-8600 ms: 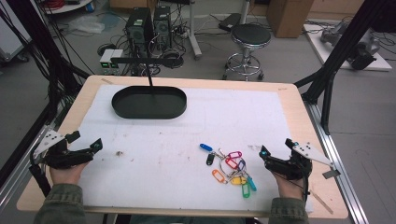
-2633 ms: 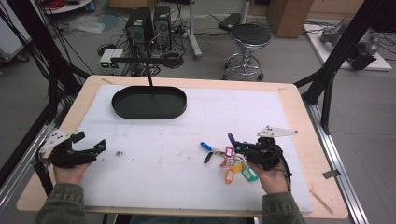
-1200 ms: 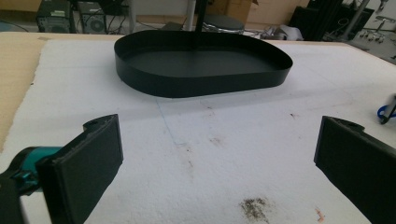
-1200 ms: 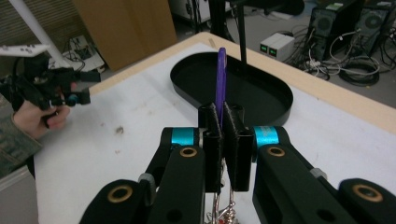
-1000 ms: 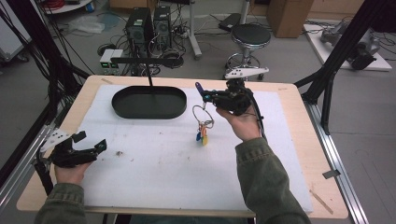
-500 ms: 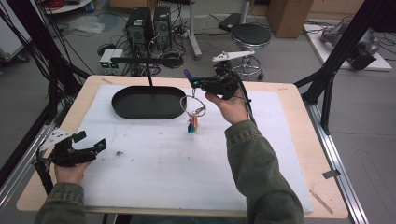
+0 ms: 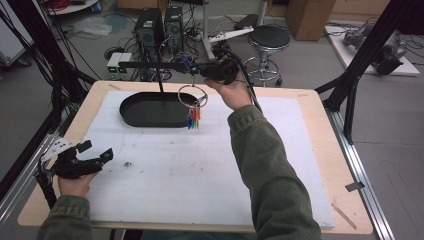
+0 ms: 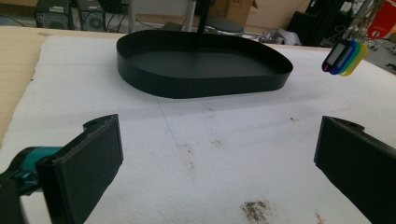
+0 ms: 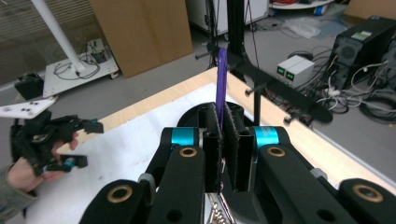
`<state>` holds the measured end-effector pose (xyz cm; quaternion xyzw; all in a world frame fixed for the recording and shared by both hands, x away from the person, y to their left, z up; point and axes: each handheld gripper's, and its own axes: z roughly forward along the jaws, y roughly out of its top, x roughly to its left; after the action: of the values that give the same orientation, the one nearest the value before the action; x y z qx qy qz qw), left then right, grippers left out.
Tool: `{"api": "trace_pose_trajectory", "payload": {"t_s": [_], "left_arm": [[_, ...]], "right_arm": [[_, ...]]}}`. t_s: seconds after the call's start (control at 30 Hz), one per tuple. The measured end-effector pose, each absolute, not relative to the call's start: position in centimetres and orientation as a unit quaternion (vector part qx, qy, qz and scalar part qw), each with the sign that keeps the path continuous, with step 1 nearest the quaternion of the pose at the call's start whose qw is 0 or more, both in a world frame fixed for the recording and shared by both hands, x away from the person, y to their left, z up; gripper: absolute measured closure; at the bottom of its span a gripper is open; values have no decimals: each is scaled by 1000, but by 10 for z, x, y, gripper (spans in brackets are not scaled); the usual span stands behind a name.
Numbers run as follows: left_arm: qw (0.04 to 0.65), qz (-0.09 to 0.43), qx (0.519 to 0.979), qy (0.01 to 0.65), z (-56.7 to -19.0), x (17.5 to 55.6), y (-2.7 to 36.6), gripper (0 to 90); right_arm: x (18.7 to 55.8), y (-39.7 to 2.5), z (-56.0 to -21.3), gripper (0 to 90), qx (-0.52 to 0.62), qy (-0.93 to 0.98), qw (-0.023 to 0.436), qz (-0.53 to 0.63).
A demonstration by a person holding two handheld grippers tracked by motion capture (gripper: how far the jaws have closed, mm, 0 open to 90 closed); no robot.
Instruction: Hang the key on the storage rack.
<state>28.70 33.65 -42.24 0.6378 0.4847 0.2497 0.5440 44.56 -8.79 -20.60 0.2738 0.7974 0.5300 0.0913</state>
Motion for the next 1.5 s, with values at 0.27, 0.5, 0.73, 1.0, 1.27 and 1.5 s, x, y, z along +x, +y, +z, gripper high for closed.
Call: {"api": "trace_pose_trajectory", "payload": {"t_s": [0.27,0.5,0.73,1.0,1.27,1.5], "left_arm": [[546,250,636,485,-422,287,337,17],[549,248,634,485,-423,288,338,17],[551,248,631,487,-423,288,339,17],[557,247,624,490,-423,290,340,17],[558,248,620,492,-424,291,341,17],[559,246,620,492,-424,292,341,17]], "right_arm": [[465,-62,-198,865,266,810,91,514],[484,-46,-199,865,273,814,88,505],[501,-34,-196,864,279,816,94,497],[519,-30,-197,865,301,818,113,477],[539,-32,-208,865,328,814,122,464],[551,-34,-220,864,351,811,136,448]]}}
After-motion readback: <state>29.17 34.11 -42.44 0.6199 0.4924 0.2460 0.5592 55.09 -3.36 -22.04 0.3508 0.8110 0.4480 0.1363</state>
